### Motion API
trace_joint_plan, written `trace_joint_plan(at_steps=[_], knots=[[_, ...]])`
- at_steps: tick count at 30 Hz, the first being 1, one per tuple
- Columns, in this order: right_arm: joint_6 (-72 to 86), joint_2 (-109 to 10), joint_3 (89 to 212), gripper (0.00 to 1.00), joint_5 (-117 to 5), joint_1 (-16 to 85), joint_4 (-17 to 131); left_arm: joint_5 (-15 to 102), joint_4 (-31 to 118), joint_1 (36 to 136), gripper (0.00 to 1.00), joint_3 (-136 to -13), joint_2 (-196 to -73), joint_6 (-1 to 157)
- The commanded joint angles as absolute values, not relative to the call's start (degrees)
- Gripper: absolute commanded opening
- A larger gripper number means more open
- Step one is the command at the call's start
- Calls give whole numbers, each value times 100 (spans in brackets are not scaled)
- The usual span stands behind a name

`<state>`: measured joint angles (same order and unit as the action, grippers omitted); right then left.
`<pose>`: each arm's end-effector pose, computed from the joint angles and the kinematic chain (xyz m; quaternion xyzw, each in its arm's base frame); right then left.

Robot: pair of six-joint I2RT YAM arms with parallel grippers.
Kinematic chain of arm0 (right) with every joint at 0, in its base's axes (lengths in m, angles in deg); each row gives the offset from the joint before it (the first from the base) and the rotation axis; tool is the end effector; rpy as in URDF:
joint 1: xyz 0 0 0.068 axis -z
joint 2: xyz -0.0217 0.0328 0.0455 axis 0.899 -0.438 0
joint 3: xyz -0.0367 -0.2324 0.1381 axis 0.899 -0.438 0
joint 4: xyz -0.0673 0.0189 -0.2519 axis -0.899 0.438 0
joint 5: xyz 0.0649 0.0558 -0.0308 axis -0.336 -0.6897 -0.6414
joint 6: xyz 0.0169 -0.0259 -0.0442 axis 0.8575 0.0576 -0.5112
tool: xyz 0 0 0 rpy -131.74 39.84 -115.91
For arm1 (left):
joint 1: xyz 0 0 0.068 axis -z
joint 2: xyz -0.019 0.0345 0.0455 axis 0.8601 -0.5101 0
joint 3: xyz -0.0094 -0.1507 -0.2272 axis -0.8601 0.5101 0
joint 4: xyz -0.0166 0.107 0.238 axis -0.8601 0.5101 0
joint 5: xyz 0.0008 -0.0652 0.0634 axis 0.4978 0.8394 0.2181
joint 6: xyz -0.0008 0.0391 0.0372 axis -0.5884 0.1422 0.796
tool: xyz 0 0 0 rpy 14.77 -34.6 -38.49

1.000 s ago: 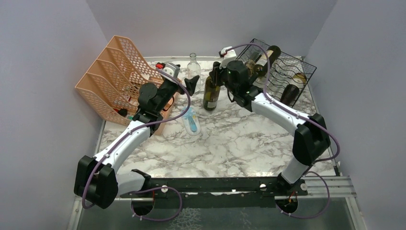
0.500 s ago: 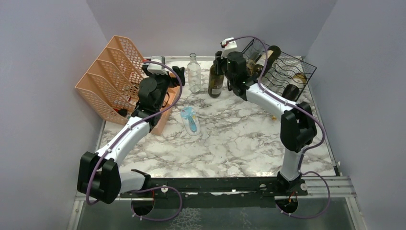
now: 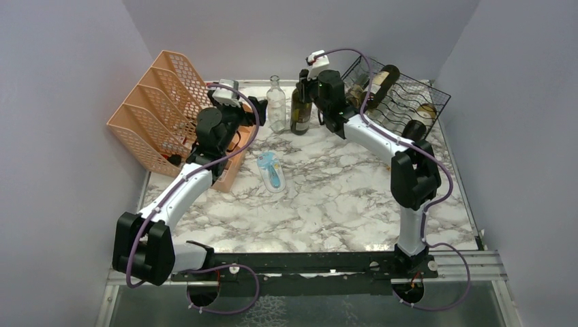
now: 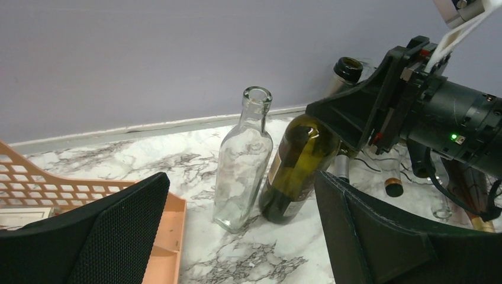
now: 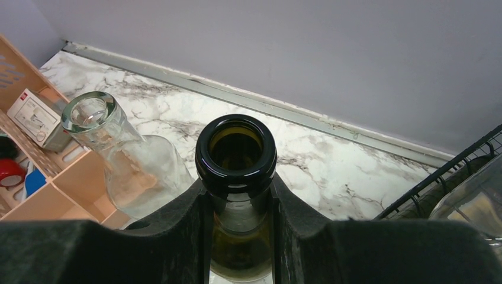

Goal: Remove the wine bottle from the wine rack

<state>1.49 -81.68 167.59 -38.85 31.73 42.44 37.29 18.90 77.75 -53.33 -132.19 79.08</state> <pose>0.4113 0.2531 0.3131 -0.1458 0.7319 0.1338 0.6520 0.2851 -0.0961 0.3389 0.0616 0.6738 -0.1924 0.7107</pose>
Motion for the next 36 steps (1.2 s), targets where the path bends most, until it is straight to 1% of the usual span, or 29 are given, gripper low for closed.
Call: trace_joint_plan(at_steps=[1, 4, 7, 10, 12, 15, 17, 19, 24, 28, 34, 36], knots=[[161, -8209, 17114, 18, -4237, 3142, 3962, 4475, 1881, 7664, 99, -5530, -13279, 7765], [124, -8211, 17169, 39, -4351, 3142, 4092, 4884, 1881, 7553, 99, -5596, -13324, 7650], [177, -8202, 17312, 58, -4262, 3149, 4366, 5258, 1872, 7382, 99, -5656, -13362, 7473], [358, -8095, 17274, 75, -4356, 3142, 4523, 5569, 1872, 7202, 99, -5724, -13414, 7338], [458, -7993, 17241, 82, -4446, 3142, 4636, 5677, 1864, 7150, 99, -5731, -13453, 7343], [622, -7815, 17348, 85, -4394, 3137, 5123, 5723, 1848, 7084, 99, -5757, -13538, 7219], [728, -7533, 17198, 87, -4388, 3134, 5469, 5886, 1831, 7044, 99, -5792, -13559, 7187], [867, -7092, 16750, 90, -4396, 3141, 5623, 6040, 1773, 7032, 99, -5784, -13528, 7209], [1358, -5590, 15161, 91, -4304, 3138, 5859, 6443, 1485, 7036, 99, -5742, -13547, 7134], [1606, -4600, 14148, 91, -4040, 3140, 6474, 6269, 1477, 7100, 99, -5786, -13718, 6975], [1676, -3353, 13272, 92, -3434, 3142, 7571, 6068, 1571, 7481, 99, -5886, -13788, 6938], [1701, -3037, 13126, 97, -3276, 3143, 7821, 5888, 2028, 7596, 99, -6128, -13797, 6857]])
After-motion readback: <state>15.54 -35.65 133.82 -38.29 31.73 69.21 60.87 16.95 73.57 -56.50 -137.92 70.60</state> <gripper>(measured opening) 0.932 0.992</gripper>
